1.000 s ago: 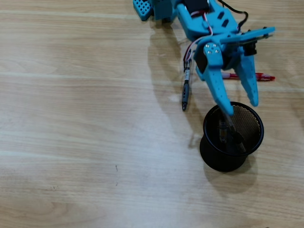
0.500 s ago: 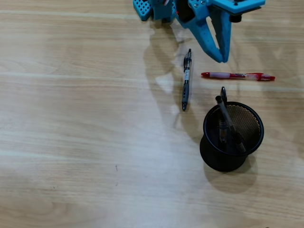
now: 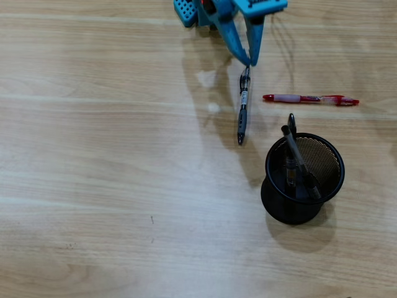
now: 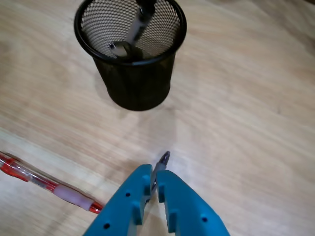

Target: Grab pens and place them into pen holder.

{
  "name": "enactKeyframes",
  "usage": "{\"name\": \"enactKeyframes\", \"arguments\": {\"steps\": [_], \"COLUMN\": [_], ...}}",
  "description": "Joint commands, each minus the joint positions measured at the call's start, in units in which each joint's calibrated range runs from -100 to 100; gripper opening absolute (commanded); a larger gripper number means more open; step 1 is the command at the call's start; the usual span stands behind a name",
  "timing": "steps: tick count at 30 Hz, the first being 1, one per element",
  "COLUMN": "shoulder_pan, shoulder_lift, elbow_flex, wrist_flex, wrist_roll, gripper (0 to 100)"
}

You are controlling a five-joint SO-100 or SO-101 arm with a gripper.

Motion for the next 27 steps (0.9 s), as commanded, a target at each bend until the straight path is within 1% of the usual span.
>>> {"name": "enactKeyframes", "arguments": {"steps": [1, 4, 7, 11, 15, 18, 21, 27], "shoulder_pan": [1.5, 1.5, 1.0, -0.6, -2.8, -4.2, -4.8, -6.0], "shoulder_lift": [-2.4, 0.8, 5.1, 8.6, 10.0, 10.4, 10.5, 13.2], "elbow_flex": [11.6, 12.8, 12.5, 12.1, 10.2, 7.5, 7.2, 7.2], "wrist_flex": [-8.6, -8.6, -8.6, -7.4, 0.2, 5.3, 5.0, 4.9], "wrist_roll": [-3.1, -4.7, -7.9, -10.4, -13.6, -14.4, -14.4, -15.6], "gripper": [2, 2, 3, 13, 20, 23, 24, 24]}}
